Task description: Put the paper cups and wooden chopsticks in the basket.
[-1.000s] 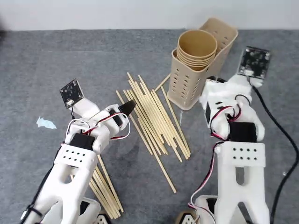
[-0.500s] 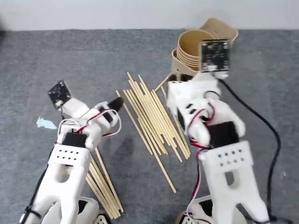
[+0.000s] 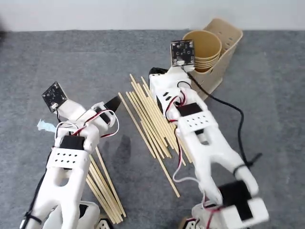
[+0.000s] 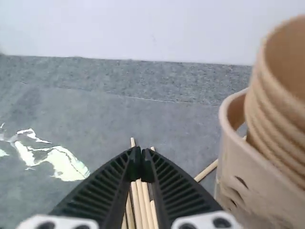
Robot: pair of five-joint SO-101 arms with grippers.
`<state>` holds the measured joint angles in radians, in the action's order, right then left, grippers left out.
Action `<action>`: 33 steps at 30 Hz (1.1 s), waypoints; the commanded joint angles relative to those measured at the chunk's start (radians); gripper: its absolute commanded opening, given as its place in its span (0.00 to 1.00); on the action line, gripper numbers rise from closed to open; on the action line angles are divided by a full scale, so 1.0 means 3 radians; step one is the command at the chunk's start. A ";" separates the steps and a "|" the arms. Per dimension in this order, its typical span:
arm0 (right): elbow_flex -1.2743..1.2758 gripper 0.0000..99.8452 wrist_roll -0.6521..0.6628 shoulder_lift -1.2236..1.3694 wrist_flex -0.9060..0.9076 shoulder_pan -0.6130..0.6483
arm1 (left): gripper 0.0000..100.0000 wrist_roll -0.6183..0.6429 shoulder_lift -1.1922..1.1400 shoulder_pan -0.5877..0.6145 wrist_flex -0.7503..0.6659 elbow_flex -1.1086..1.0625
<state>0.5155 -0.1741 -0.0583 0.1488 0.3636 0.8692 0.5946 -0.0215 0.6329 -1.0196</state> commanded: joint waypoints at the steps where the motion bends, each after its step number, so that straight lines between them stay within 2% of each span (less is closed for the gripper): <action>1: -0.0041 0.01 0.0230 0.0233 -0.0391 -0.0069 | 0.30 -0.0010 0.0113 0.0000 -0.0072 0.0090; 12: 0.0235 0.01 0.0348 0.0294 -0.0412 -0.0575 | 0.30 -0.0010 0.0107 -0.0010 -0.0072 0.0084; 17: 0.0639 0.01 0.0634 -0.0059 -0.0412 -0.0647 | 0.30 -0.0010 0.0107 -0.0010 -0.0072 0.0084; 26: 0.1238 0.01 0.0655 -0.0816 -0.0386 -0.1005 | 0.30 -0.0015 0.0107 -0.0010 -0.0072 0.0084; 33: 0.1274 0.01 0.0655 -0.1250 0.0504 -0.1327 | 0.30 -0.0015 0.0102 -0.0010 -0.0072 0.0084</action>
<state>0.9053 0.0084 -0.3391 0.2071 0.0077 0.8692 0.5946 -0.0215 0.6329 -1.0196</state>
